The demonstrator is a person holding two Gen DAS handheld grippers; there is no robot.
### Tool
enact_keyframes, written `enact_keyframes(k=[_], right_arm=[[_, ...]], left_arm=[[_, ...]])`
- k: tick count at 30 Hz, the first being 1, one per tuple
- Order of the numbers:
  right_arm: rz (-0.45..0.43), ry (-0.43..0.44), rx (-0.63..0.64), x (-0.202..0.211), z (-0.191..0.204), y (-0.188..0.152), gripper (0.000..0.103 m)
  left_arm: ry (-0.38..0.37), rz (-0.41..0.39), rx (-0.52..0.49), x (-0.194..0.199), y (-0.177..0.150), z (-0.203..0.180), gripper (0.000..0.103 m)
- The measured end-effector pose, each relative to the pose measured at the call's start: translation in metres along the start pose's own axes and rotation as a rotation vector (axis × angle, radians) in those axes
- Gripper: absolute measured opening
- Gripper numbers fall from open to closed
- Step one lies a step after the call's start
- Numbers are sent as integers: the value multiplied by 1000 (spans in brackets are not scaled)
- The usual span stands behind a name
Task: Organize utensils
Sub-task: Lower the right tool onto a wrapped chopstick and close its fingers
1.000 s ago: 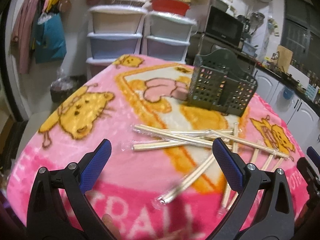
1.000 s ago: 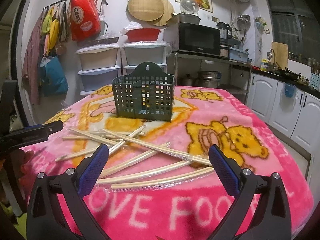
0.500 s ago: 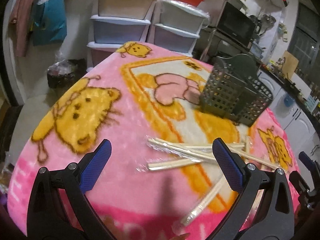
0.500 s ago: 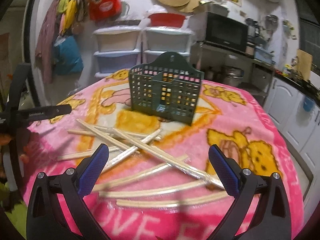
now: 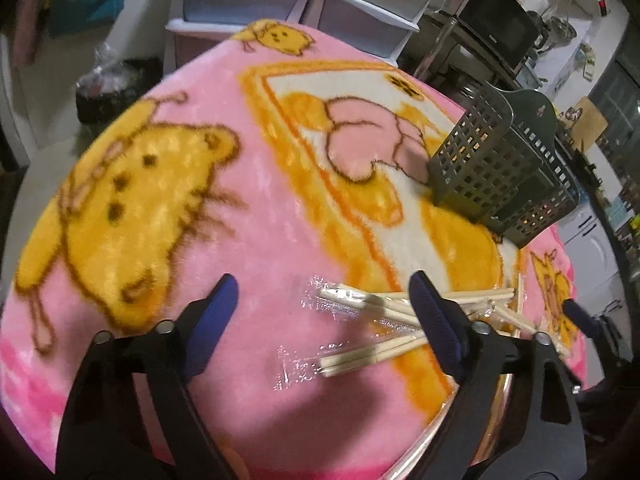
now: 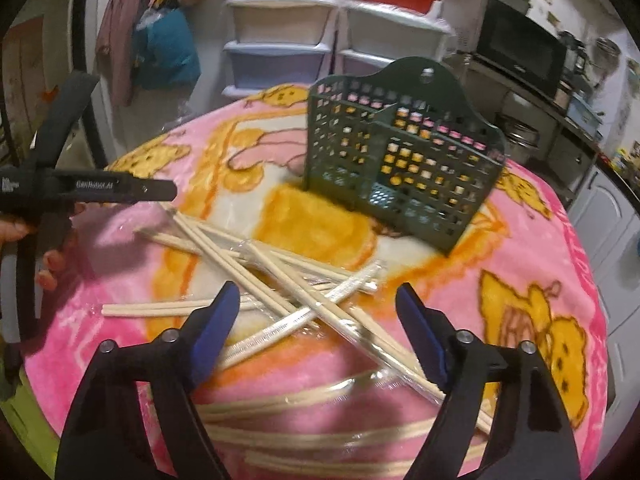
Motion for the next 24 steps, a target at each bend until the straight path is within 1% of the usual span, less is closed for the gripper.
enact_keyframes(k=[2, 7, 8, 9, 14, 17, 19, 21, 22, 24], right_arm=[[20, 15, 28, -8, 3, 3, 71], [61, 39, 94, -24, 6, 9, 63], [71, 47, 111, -28, 7, 10, 61], [75, 50, 120, -30, 7, 10, 59], [114, 68, 169, -45, 11, 13, 55], [127, 75, 207, -52, 16, 14, 52], [128, 74, 221, -54, 17, 17, 50], [132, 80, 231, -56, 17, 19, 40], [140, 81, 237, -59, 18, 19, 39], [151, 83, 251, -62, 19, 18, 25]], left_arm=[[-14, 11, 25, -3, 1, 2, 67], [-36, 23, 45, -2, 1, 2, 60], [-41, 25, 47, -2, 0, 1, 56], [-46, 30, 48, -2, 0, 1, 55], [-56, 41, 56, -4, -1, -1, 54], [-37, 40, 63, -6, 0, 1, 47], [-36, 40, 70, -7, 1, 1, 45], [-35, 43, 71, -8, 1, 1, 37], [-33, 45, 70, -9, 1, 1, 35], [-33, 45, 70, -10, 1, 2, 28]])
Point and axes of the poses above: each gripper's, at about its wrist camera, not at the fingertips, and x roughly against the way its jaws point, z to its left, y to its top, the point moved 10 cm from there along -x, roughly the way its jaws point, and after that the axes turned 13 degrees about x, right-handed, at the moved point
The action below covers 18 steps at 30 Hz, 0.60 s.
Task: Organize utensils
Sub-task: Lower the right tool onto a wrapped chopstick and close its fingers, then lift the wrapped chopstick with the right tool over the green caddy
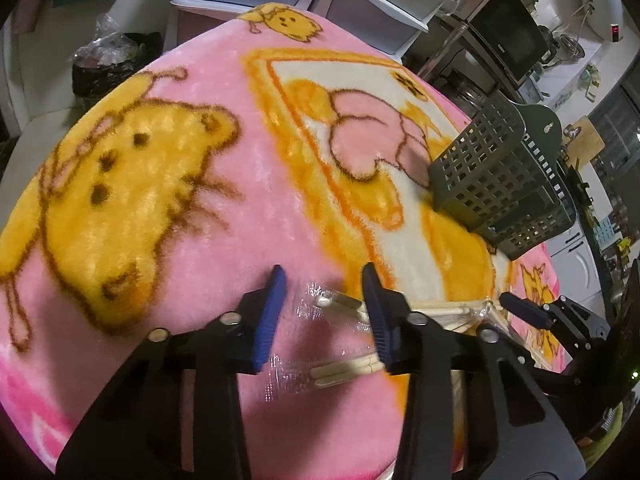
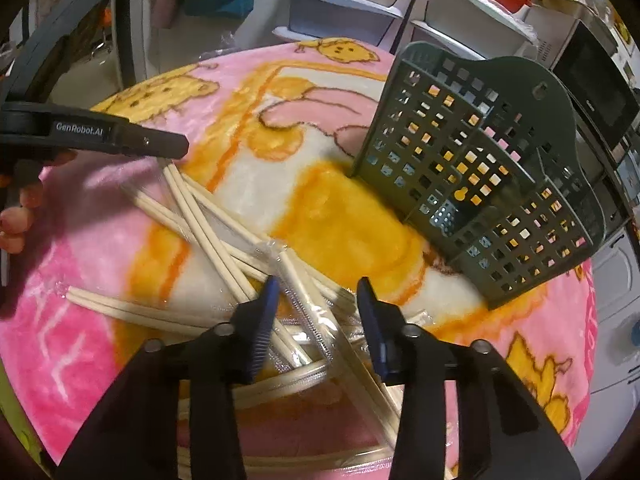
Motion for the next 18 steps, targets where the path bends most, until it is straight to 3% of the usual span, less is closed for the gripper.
enact_keyframes(k=[6, 11, 18], right_arm=[[-33, 6, -6, 4, -1, 5, 7], [-87, 1, -29, 19, -8, 9, 6], [-157, -14, -105, 42, -26, 11, 6]], left_arm=[[-11, -1, 1, 0, 3, 0, 8], [-28, -14, -28, 7, 6, -8, 4], [-112, -47, -53, 31, 16, -35, 3]])
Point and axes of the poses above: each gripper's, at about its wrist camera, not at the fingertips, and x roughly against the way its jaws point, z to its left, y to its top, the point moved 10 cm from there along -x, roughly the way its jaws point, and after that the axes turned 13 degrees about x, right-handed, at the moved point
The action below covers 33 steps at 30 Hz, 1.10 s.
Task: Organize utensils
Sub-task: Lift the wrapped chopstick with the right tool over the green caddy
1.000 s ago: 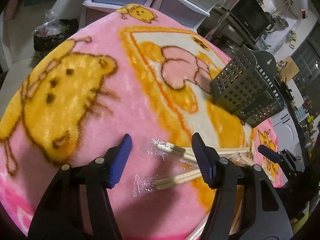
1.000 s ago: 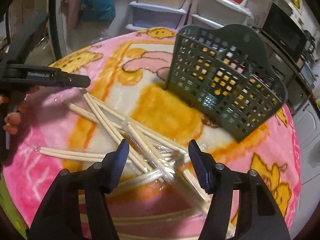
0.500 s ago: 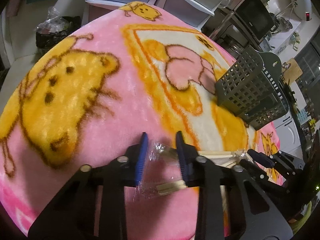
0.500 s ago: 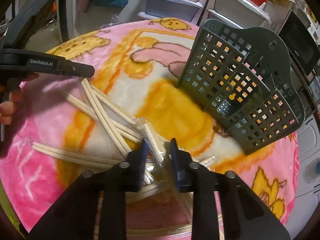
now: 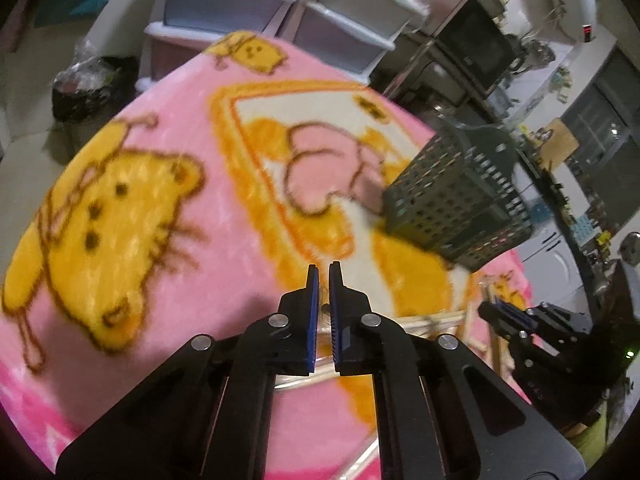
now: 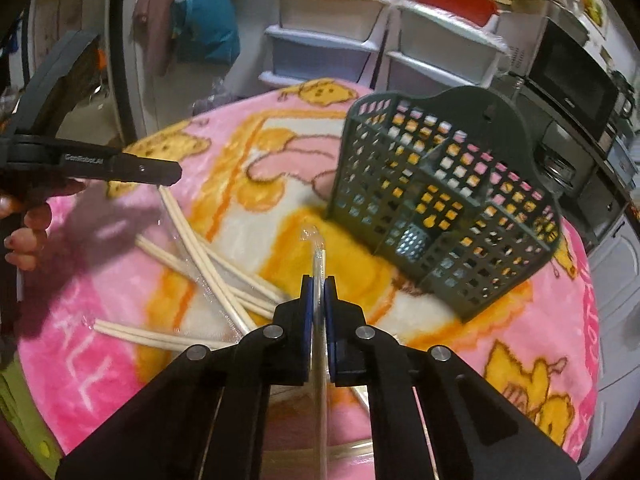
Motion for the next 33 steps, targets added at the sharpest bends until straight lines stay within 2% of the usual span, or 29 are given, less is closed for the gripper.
enact_keyframes(k=[17, 33], right_arm=[[-229, -33, -232, 78, -67, 13, 6], [-378, -106, -350, 127, -126, 26, 6]], left_arm=[[-149, -100, -184, 31, 35, -123, 1], [-259, -150, -329, 54, 52, -218, 0]])
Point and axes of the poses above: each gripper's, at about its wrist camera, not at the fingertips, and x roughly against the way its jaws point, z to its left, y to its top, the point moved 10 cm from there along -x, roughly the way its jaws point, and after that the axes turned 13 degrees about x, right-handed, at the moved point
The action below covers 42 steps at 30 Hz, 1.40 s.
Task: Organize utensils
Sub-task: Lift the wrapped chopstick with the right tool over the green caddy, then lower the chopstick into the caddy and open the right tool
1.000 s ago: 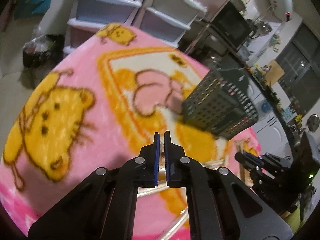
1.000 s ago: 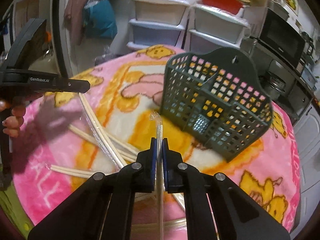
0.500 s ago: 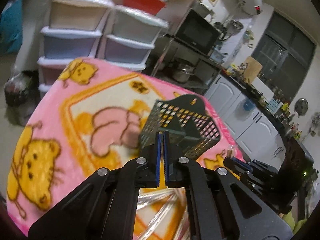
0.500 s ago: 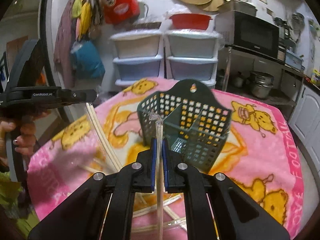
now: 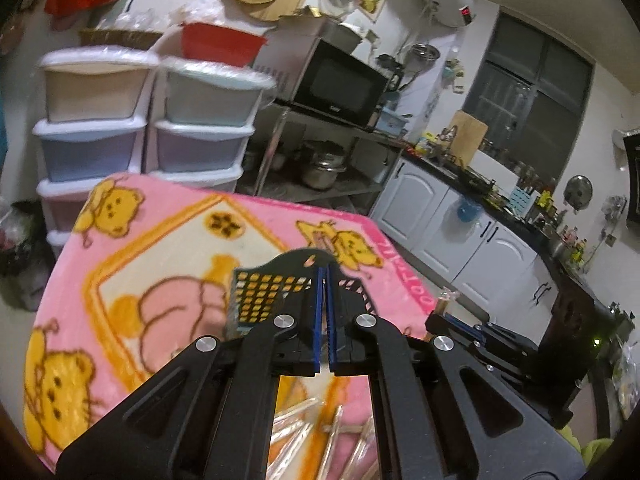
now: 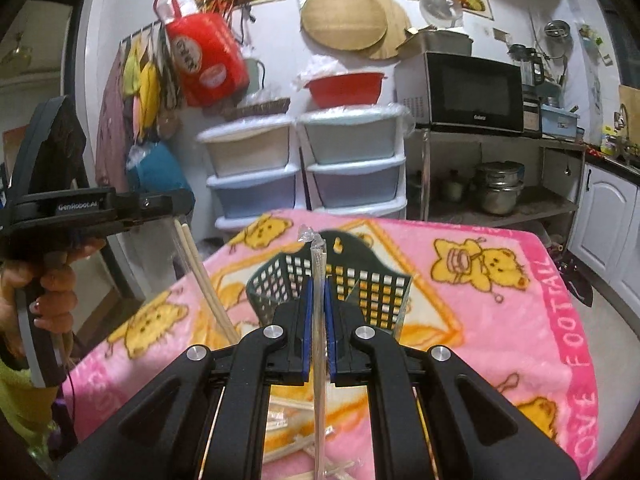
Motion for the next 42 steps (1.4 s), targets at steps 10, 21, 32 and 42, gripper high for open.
enact_keyframes(k=[10, 21, 32, 42], right_arm=[[-98, -31, -42, 9, -22, 37, 6], [-218, -98, -71, 10, -53, 88, 6], [-298, -150, -75, -9, -76, 118, 6], [-247, -222, -90, -47, -89, 88, 6]], left_arm=[[-43, -50, -36, 6, 30, -36, 0], [-66, -139, -65, 18, 78, -62, 0], [3, -146, -22, -9, 102, -30, 0], [30, -82, 26, -38, 76, 7, 0]])
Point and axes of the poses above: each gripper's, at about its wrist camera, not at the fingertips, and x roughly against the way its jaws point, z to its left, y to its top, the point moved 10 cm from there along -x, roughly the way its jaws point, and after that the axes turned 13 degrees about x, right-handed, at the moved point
